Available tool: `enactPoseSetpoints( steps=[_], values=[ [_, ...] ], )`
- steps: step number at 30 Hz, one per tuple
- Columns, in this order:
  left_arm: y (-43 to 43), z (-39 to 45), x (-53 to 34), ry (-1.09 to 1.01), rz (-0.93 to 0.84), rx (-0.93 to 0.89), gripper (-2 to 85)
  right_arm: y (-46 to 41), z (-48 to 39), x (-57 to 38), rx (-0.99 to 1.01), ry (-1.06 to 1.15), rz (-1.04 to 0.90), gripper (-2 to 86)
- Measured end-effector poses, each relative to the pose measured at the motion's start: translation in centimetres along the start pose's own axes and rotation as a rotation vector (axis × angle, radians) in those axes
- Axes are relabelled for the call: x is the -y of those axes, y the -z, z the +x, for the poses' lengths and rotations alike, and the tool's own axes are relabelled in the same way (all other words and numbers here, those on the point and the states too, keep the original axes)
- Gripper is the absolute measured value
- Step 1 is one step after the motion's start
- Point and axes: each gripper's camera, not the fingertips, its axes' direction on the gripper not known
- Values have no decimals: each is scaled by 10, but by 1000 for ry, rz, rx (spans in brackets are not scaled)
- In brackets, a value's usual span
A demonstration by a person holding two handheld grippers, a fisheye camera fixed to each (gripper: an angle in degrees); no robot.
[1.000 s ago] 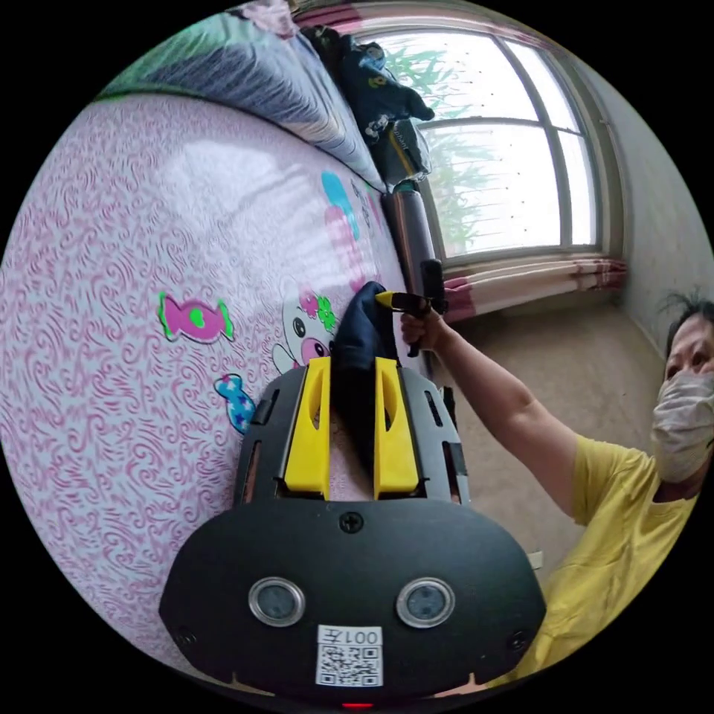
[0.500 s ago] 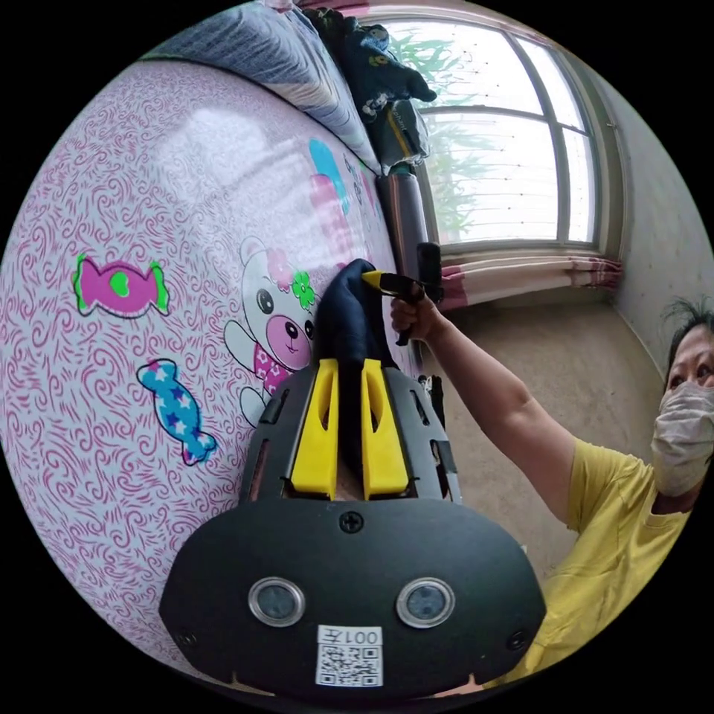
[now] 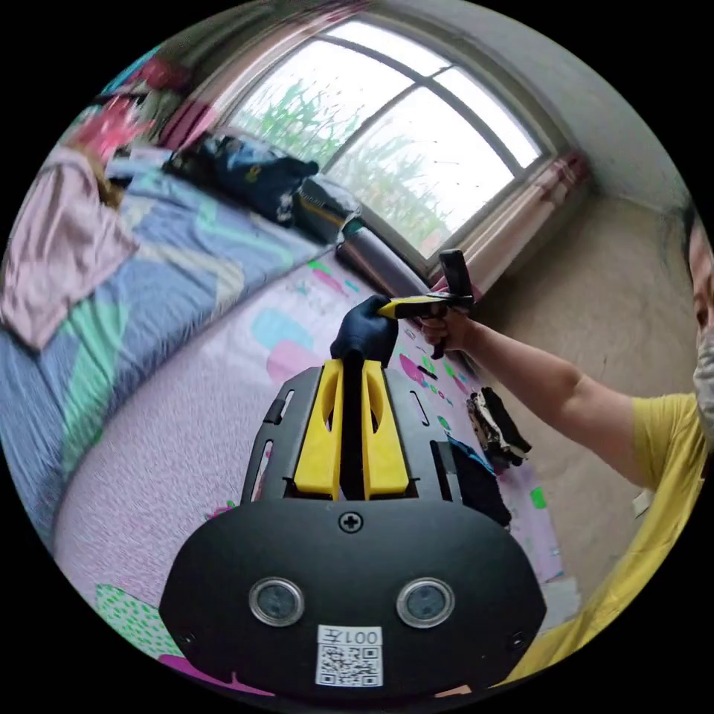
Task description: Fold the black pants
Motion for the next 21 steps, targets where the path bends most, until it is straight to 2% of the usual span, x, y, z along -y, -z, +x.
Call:
enactPoseSetpoints(
  steps=[4, 12, 17, 21],
  values=[
    [-2, 69, -41, -184, 75, 58, -2, 64, -75, 21, -35, 100, 1, 20],
    [-57, 197, -188, -424, 113, 236, -1, 135, -184, -31, -95, 128, -23, 20],
    [-110, 225, -269, -424, 48, 229, -1, 148, -216, -62, -132, 84, -32, 19],
    [-157, 235, -338, -503, -5, 213, -2, 157, -221, -78, -114, 17, -11, 20]
  ],
)
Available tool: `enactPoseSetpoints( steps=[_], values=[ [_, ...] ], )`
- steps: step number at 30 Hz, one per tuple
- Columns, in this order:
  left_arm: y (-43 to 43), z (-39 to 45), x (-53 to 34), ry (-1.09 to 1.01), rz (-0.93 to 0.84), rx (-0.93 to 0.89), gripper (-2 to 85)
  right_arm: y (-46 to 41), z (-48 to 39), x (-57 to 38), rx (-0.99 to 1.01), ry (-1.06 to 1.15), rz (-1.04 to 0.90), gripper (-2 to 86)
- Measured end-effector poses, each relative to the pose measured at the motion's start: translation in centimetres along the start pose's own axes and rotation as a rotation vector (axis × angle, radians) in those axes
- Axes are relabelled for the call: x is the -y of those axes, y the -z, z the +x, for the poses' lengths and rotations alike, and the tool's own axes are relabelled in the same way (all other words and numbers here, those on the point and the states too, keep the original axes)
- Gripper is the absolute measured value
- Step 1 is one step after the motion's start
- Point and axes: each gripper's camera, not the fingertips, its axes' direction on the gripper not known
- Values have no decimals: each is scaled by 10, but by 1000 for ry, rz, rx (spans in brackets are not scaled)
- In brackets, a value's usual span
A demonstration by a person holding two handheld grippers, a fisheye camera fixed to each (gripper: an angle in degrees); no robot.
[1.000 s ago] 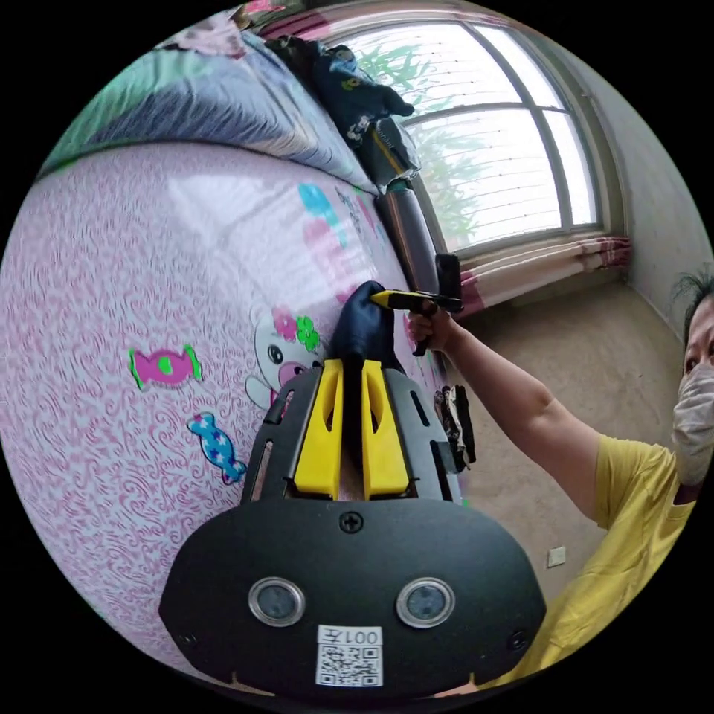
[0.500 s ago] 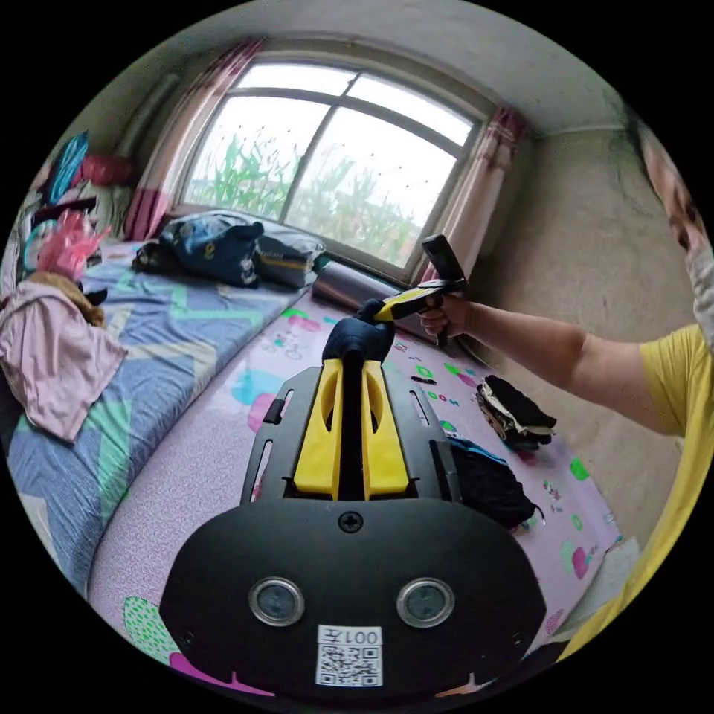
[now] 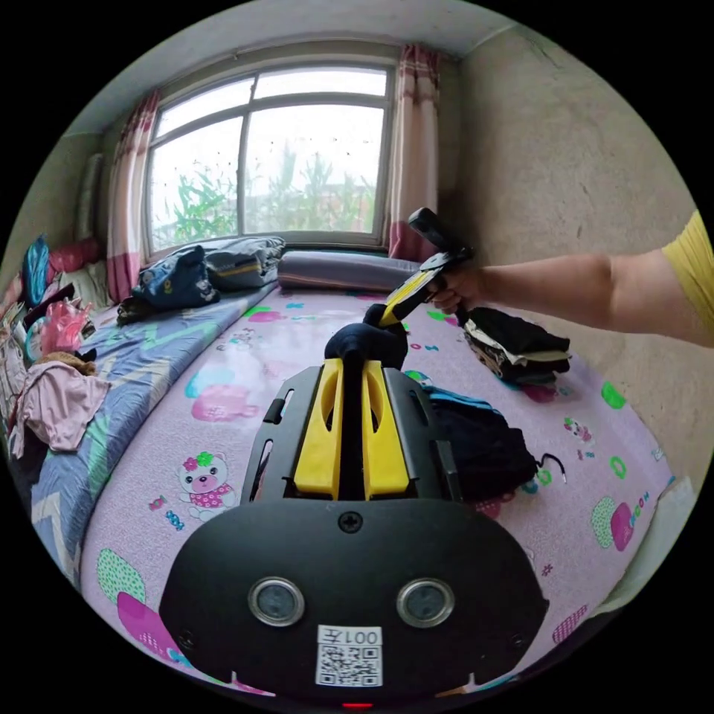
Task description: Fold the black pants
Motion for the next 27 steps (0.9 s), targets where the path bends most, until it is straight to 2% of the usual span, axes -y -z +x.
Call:
enactPoseSetpoints(
  steps=[4, 11, 18, 27],
  values=[
    [-33, 31, -44, -41, -23, -76, -2, 21, -10, -6, 9, -57, 4, 21],
    [-75, 93, -113, -167, -47, -109, -1, 51, -71, -17, -107, -10, -59, 23],
    [-144, 183, -213, -345, -180, -172, -1, 50, -90, -64, -118, -102, -58, 23],
    [-214, 240, -312, -643, -315, -106, 0, 88, -97, -88, -123, -221, 46, 31]
  ],
)
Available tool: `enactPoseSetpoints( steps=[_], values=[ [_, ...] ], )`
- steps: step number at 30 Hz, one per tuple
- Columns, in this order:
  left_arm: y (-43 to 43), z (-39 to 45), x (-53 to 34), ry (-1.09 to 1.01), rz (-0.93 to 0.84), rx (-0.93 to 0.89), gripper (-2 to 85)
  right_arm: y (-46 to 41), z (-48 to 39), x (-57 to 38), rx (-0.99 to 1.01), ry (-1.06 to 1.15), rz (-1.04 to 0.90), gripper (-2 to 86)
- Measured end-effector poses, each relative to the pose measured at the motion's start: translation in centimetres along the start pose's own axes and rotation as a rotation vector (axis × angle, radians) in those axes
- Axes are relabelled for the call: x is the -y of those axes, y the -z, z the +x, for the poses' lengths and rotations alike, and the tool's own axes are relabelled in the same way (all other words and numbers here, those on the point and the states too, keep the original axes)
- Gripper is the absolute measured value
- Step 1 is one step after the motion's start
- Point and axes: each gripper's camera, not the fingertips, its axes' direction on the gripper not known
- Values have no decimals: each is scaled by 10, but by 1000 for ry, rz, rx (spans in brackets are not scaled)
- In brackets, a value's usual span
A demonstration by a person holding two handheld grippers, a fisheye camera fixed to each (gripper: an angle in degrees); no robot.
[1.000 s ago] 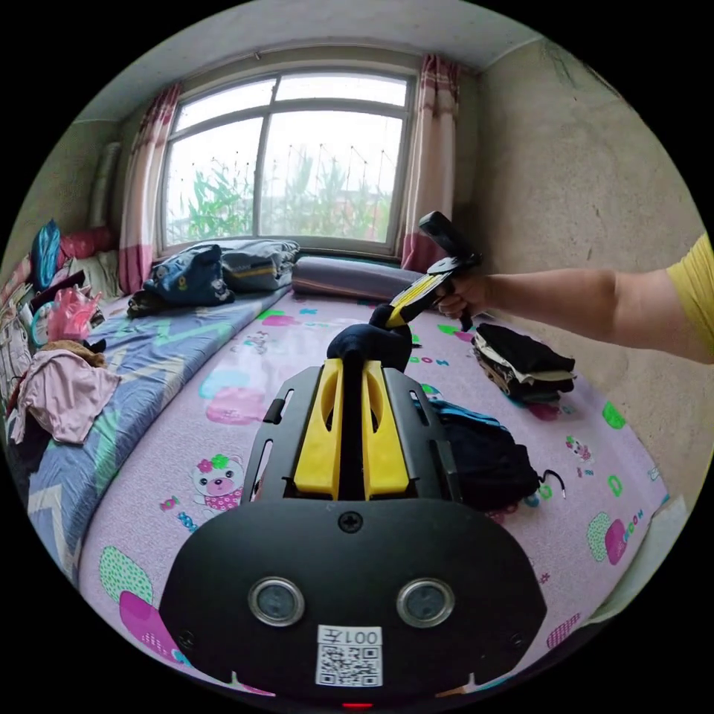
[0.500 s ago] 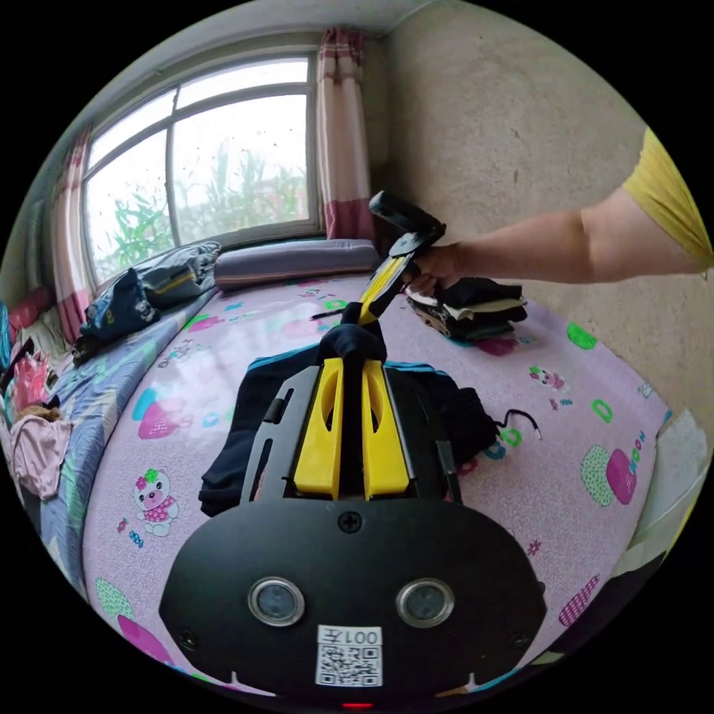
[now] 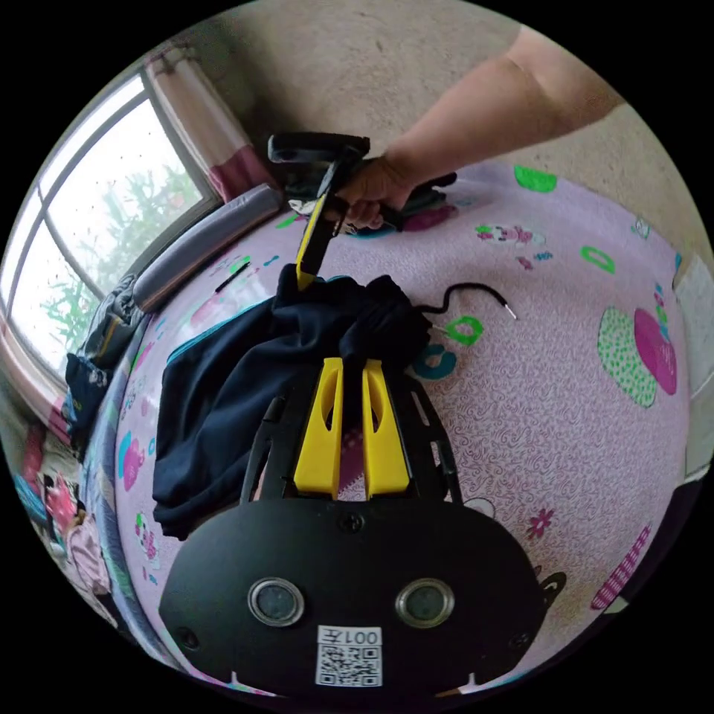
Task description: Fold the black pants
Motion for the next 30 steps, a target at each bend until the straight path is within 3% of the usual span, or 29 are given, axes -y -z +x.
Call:
enactPoseSetpoints(
  steps=[10, 18, 25, 30],
  values=[
    [-5, -13, -24, 23, 73, -108, 13, 102, -19, 26, -21, -73, 149, 11],
    [1, -33, -45, -32, 129, -96, 4, 70, -23, 112, -19, -35, -42, 2],
    [-26, -41, -49, 1, 75, -125, 3, 20, -18, 101, 13, 41, -398, 1],
    [-62, -27, -49, -41, -47, -151, 3, 7, 0, 77, 51, -47, -361, 0]
  ],
)
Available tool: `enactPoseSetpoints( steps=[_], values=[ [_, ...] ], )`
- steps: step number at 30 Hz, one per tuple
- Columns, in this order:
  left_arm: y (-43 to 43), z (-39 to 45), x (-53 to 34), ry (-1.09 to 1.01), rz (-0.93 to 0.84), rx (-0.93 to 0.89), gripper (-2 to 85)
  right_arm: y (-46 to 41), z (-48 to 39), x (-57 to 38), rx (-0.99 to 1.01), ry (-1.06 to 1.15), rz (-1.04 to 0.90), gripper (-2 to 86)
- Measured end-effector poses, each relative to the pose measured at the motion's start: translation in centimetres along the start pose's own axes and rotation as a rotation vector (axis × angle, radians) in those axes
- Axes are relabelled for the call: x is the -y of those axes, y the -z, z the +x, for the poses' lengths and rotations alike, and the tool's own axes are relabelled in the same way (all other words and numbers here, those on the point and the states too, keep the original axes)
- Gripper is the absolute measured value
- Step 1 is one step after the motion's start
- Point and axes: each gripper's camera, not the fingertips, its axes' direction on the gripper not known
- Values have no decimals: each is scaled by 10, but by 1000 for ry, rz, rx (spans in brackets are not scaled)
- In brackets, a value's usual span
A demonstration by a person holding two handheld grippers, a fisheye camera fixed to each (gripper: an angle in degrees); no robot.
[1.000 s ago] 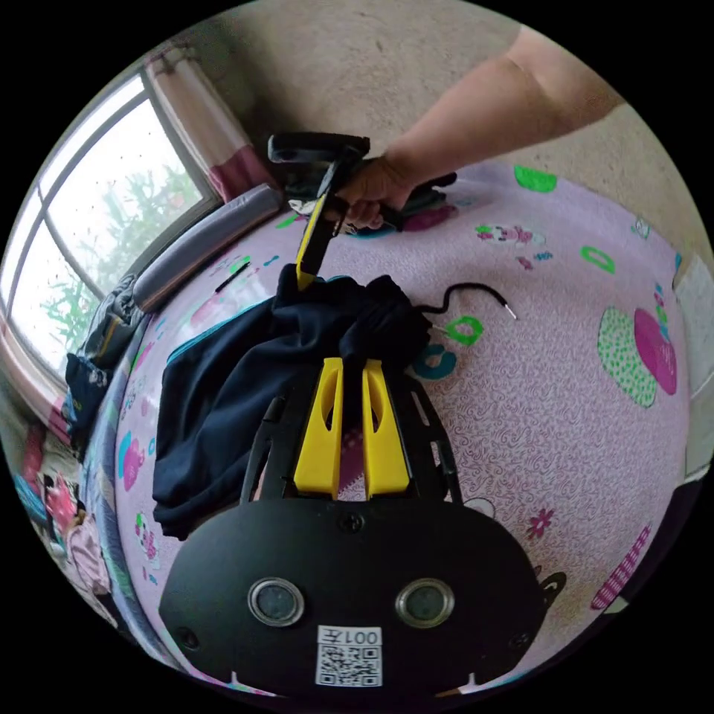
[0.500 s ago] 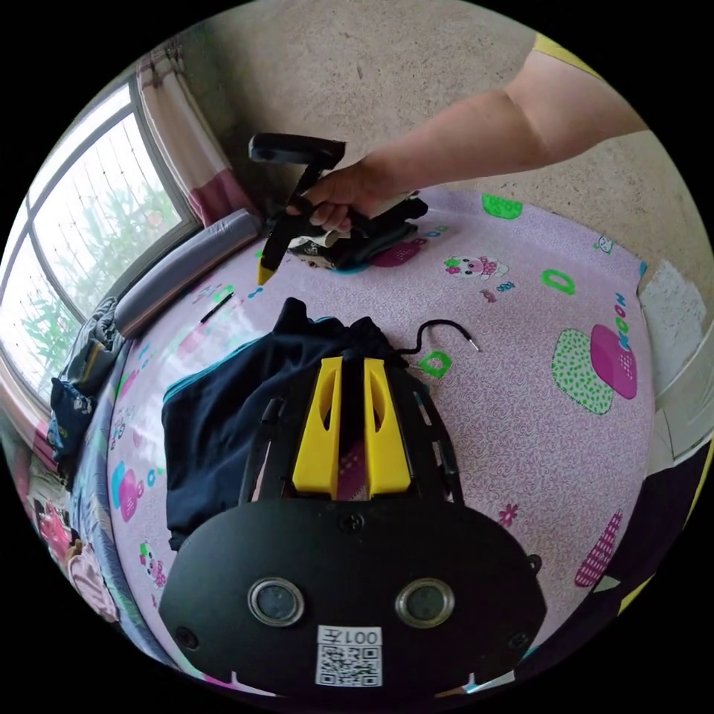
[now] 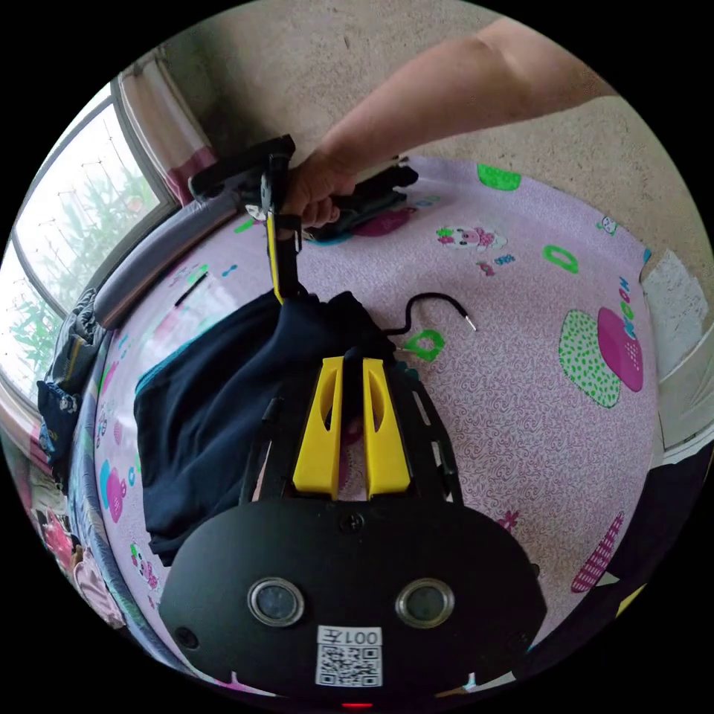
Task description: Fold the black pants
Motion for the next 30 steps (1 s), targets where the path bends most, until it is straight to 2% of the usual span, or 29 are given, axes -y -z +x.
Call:
enactPoseSetpoints(
  steps=[12, 20, 24, 26, 30],
  values=[
    [75, -33, -27, 146, 66, 9, -7, -1, 23, -21, 38, -60, 31, 0],
    [123, -83, 10, 236, 173, 66, -15, 20, 41, -42, 14, -98, 127, 1],
    [86, -121, 42, 288, 10, 51, -16, -4, 43, -40, -13, -78, 52, 1],
    [76, -128, 51, 287, -12, 10, -15, -25, 52, -44, -42, -99, 1, 0],
    [63, -132, 71, 257, -141, 8, -15, -49, 70, -54, -35, -151, 7, 0]
  ],
)
